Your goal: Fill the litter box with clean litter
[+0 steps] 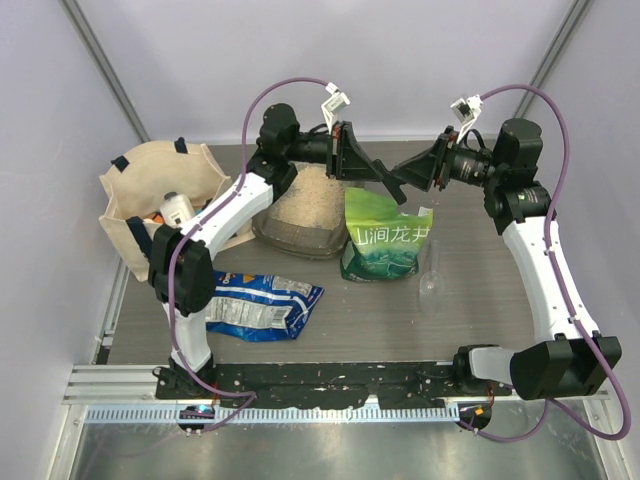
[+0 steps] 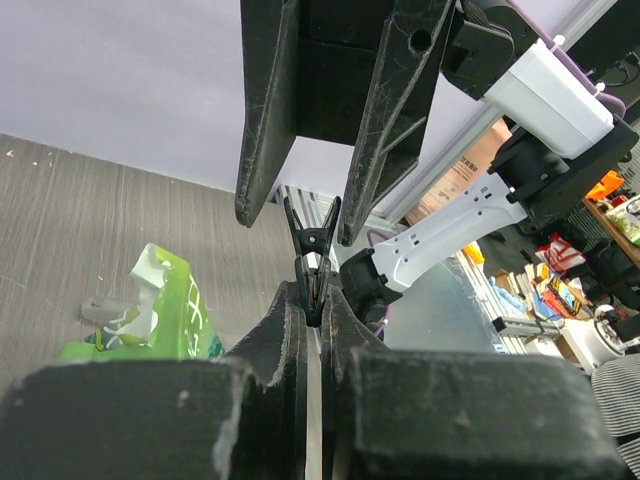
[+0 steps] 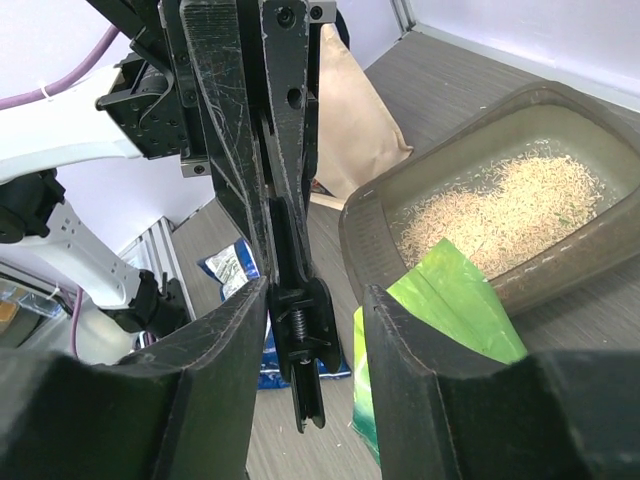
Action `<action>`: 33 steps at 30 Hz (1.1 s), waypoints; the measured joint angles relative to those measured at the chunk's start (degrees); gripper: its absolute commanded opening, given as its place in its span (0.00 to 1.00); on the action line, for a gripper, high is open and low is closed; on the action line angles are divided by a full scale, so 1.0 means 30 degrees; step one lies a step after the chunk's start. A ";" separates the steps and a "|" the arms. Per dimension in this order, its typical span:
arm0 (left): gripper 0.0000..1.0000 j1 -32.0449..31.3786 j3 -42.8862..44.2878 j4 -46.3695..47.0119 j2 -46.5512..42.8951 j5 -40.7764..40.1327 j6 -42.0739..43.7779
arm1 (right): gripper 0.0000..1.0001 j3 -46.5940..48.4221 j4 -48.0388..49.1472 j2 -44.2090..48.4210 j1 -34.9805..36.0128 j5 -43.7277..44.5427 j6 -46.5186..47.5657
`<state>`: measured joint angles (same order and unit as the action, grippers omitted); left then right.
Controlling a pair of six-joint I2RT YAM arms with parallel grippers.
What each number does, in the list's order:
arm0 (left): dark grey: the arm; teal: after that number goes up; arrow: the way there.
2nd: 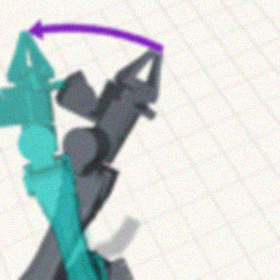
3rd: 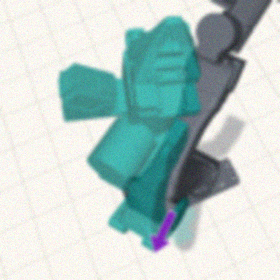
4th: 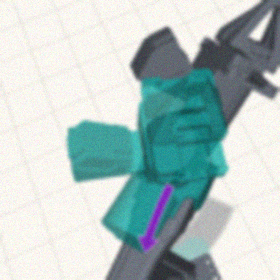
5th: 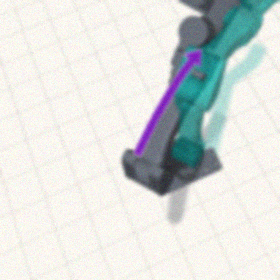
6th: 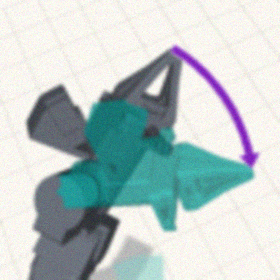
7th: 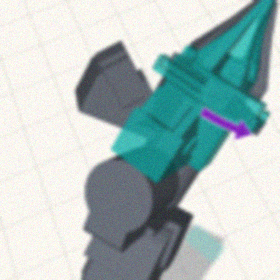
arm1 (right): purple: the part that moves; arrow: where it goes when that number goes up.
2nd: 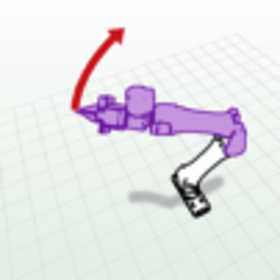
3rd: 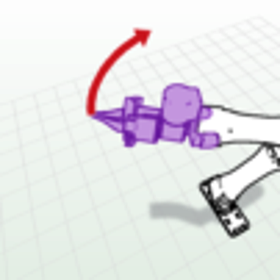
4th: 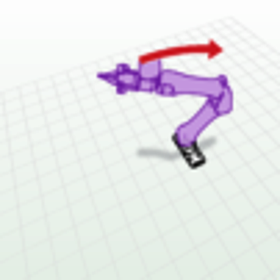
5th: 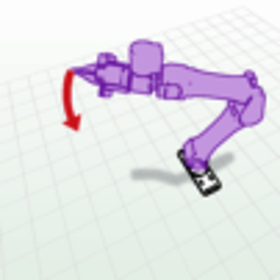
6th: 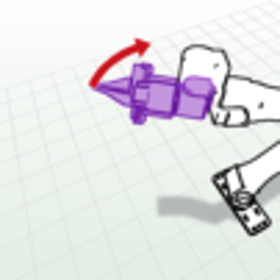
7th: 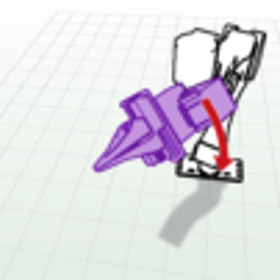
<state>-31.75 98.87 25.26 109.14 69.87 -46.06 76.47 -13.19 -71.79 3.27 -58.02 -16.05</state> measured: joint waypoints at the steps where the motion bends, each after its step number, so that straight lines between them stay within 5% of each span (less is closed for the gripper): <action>1: 0.00 0.0000 0.0000 0.0000 0.0000 0.0000 0.0000 | 0.41 -0.0007 0.0036 0.0000 0.0007 -0.0066 -0.0058; 5: 0.05 0.0000 0.0000 -0.0080 0.0000 -0.0058 -0.0015 | 0.13 -0.0117 0.0248 0.0000 0.0036 -0.0401 -0.0146; 9: 0.48 0.0007 0.0000 -0.0080 0.0007 0.0080 -0.0124 | 0.02 -0.0313 0.0670 0.0000 0.0029 -0.0838 -0.0015; 11: 0.55 0.0058 0.0000 -0.0211 0.0036 -0.0058 -0.0044 | 0.01 -0.0372 0.0831 0.0000 0.0036 -0.1035 -0.0160; 19: 0.51 0.0073 0.0000 -0.0270 0.0044 -0.0277 -0.0073 | 0.01 -0.0415 0.0831 0.0000 0.0124 -0.1049 -0.0284; 26: 0.62 0.0073 0.0000 -0.0437 0.0051 -0.0561 0.0262 | 0.01 -0.0379 0.0685 0.0000 0.0066 -0.0809 -0.0146; 33: 0.60 0.0087 0.1523 -0.8051 0.0029 -0.4022 0.8058 | 0.01 0.1355 -0.2142 -0.0087 -0.2856 0.0845 0.1960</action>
<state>-31.48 103.44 1.10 109.23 57.80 -21.89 80.53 -19.62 -72.05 -5.30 -55.48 -10.17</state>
